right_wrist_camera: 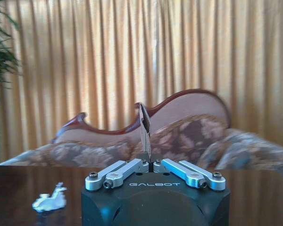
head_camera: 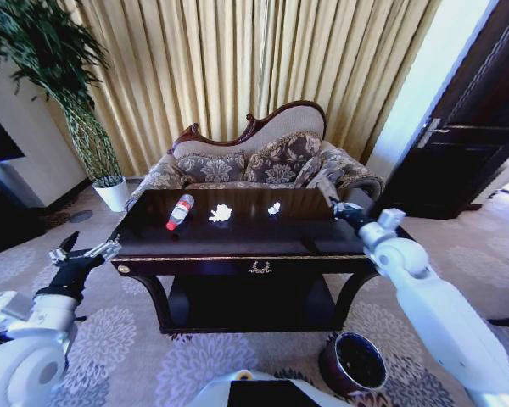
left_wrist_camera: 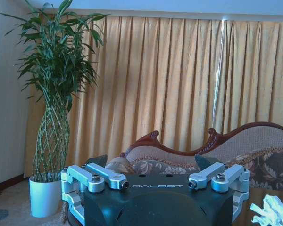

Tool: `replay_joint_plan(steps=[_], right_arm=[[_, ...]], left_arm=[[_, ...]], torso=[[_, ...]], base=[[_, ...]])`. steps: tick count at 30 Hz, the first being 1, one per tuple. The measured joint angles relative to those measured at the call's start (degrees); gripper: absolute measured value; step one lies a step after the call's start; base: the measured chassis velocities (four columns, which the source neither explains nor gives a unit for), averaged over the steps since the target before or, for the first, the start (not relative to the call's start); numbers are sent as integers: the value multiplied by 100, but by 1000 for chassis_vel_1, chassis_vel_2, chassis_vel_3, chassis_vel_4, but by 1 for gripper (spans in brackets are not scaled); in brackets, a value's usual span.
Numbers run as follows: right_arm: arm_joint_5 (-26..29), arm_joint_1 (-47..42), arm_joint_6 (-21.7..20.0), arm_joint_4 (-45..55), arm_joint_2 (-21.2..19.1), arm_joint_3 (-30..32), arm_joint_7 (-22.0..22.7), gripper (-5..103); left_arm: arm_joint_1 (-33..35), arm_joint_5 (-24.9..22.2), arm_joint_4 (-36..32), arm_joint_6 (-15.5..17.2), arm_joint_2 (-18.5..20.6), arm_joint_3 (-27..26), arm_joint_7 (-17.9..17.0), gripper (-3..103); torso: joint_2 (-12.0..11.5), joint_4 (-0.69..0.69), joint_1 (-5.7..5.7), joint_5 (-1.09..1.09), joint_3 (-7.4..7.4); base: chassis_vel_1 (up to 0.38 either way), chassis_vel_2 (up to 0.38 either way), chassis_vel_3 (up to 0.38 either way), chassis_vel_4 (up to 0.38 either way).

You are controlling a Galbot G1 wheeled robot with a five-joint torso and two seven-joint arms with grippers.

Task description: Move to the front of the table and place the trash on the table into the trash bin.

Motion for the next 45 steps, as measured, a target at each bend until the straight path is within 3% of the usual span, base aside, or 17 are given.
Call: replay_joint_plan(steps=[11, 32, 45], right_arm=[[-362, -1231, 82, 699, 156, 1111, 77, 0], [-380, -1779, 53, 1058, 306, 1332, 165, 0], [-393, -1752, 49, 1049, 369, 1292, 222, 0]], left_arm=[[-93, -9, 167, -89, 74, -18, 10, 100], [-163, -18, 232, -89, 135, 77, 24, 100], [-158, -16, 218, -88, 143, 84, 25, 100]], torso=[[0, 1, 0, -1, 0], [0, 1, 1, 0, 1], [1, 0, -2, 0, -1]], base=[[0, 0, 0, 0], [12, -11, -10, 12], [173, -174, -186, 171]])
